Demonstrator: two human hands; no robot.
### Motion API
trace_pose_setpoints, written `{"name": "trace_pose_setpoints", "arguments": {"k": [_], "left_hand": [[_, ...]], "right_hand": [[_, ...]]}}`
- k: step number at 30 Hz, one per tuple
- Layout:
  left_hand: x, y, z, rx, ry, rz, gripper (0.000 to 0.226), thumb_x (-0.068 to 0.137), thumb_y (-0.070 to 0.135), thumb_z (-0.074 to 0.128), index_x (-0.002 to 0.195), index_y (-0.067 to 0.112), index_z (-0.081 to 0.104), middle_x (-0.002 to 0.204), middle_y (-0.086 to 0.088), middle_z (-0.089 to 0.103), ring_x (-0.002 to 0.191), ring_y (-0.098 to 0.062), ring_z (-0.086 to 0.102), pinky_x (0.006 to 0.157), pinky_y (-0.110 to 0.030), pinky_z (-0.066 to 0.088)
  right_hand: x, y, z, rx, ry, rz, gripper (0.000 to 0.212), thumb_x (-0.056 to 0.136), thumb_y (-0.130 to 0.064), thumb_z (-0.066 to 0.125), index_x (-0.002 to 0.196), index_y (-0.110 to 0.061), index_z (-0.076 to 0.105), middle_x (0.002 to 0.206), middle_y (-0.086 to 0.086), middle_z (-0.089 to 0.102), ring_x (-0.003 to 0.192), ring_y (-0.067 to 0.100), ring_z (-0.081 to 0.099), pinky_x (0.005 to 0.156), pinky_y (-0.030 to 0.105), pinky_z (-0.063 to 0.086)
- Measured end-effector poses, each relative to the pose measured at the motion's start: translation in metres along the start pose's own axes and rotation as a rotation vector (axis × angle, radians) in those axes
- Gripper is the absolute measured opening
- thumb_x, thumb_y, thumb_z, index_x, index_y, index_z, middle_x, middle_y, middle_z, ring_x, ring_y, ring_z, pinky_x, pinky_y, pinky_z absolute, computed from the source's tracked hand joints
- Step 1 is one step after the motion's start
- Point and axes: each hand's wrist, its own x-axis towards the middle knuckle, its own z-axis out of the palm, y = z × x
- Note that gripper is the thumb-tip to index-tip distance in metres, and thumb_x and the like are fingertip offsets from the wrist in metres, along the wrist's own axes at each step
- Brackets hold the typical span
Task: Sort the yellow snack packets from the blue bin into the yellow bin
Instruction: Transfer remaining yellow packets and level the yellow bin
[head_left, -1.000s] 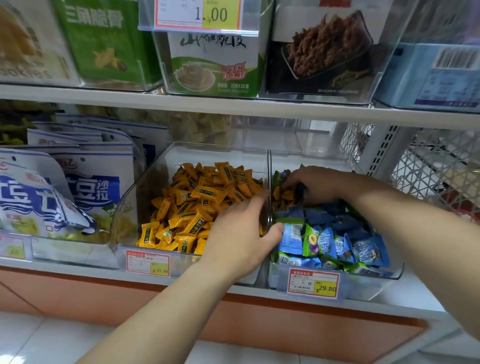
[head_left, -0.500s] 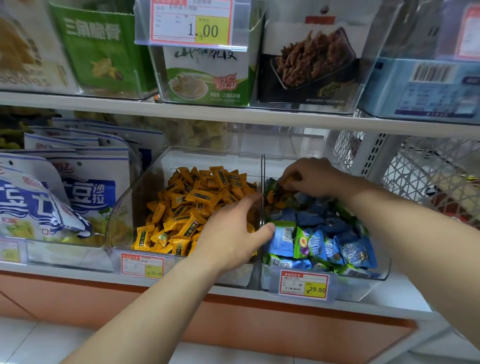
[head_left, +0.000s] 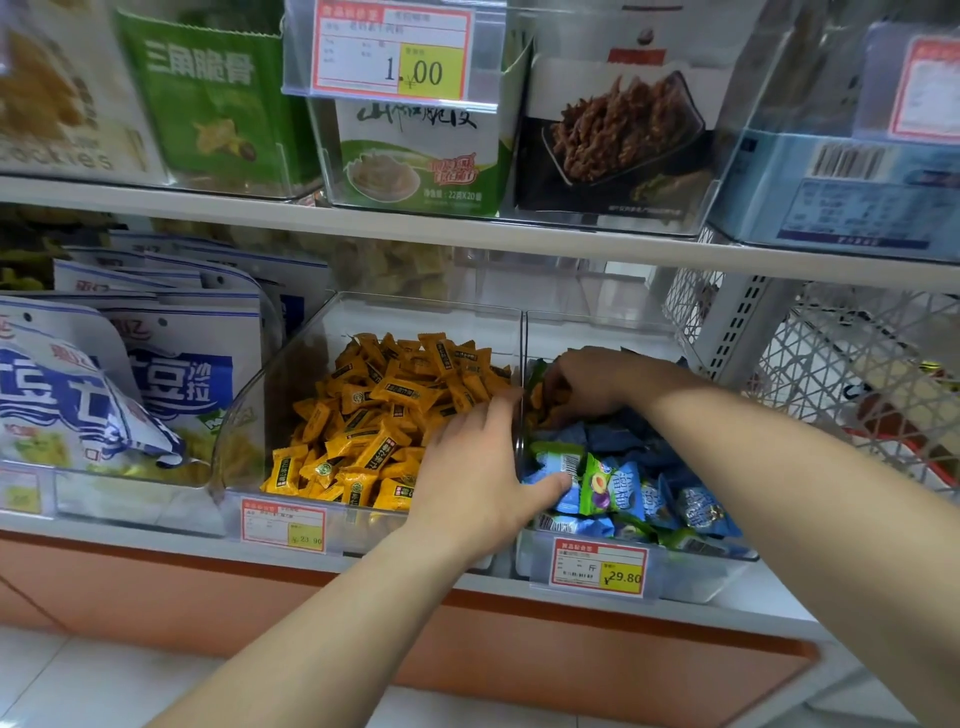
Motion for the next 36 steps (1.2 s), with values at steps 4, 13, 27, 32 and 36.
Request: {"name": "trace_pose_setpoints", "arguments": {"k": [4,13,27,32,36], "left_hand": [[0.001,-0.002,-0.001,-0.003,-0.021,-0.004,0.089,0.071,0.076,0.064,0.142,0.036,0.028,0.132,0.006,0.056,0.12,-0.02,0.053,0.099,-0.035,0.046],[0.009,0.001,-0.02,-0.099,0.095,-0.006,0.07,0.081,0.061,0.064,0.141,0.031,0.042,0.13,0.005,0.057,0.123,-0.018,0.049,0.097,-0.032,0.043],[0.033,0.039,-0.021,-0.566,0.087,0.049,0.054,0.093,0.044,0.064,0.141,0.028,0.046,0.126,0.006,0.061,0.116,-0.012,0.056,0.1,-0.036,0.049],[0.034,0.05,-0.018,-0.95,0.075,-0.139,0.022,0.092,0.023,0.069,0.11,0.029,0.057,0.088,-0.001,0.069,0.071,-0.015,0.071,0.062,-0.031,0.06],[0.035,0.049,-0.018,-0.996,0.111,-0.206,0.016,0.091,0.023,0.069,0.098,0.027,0.055,0.089,-0.003,0.066,0.069,-0.015,0.071,0.062,-0.031,0.061]], "right_hand": [[-0.002,0.005,-0.001,-0.019,0.099,-0.013,0.015,0.082,-0.04,0.073,0.088,-0.03,0.064,0.099,0.001,0.066,0.086,0.02,0.058,0.067,0.03,0.042],[-0.054,0.017,-0.017,0.667,0.686,-0.035,0.008,0.082,-0.029,0.079,0.079,-0.03,0.071,0.078,-0.018,0.067,0.074,-0.003,0.062,0.063,0.013,0.042],[-0.102,-0.042,-0.025,1.454,0.568,-0.155,0.011,0.08,-0.014,0.072,0.088,-0.008,0.07,0.086,0.012,0.07,0.084,0.028,0.067,0.082,0.041,0.056],[-0.103,-0.048,-0.018,1.659,0.601,-0.02,0.041,0.063,-0.021,0.081,0.098,-0.007,0.066,0.083,0.006,0.074,0.076,0.022,0.072,0.062,0.031,0.057],[-0.098,-0.051,-0.014,1.684,0.652,-0.009,0.033,0.058,-0.021,0.084,0.087,-0.011,0.072,0.085,0.007,0.075,0.079,0.021,0.072,0.067,0.031,0.056]]}}
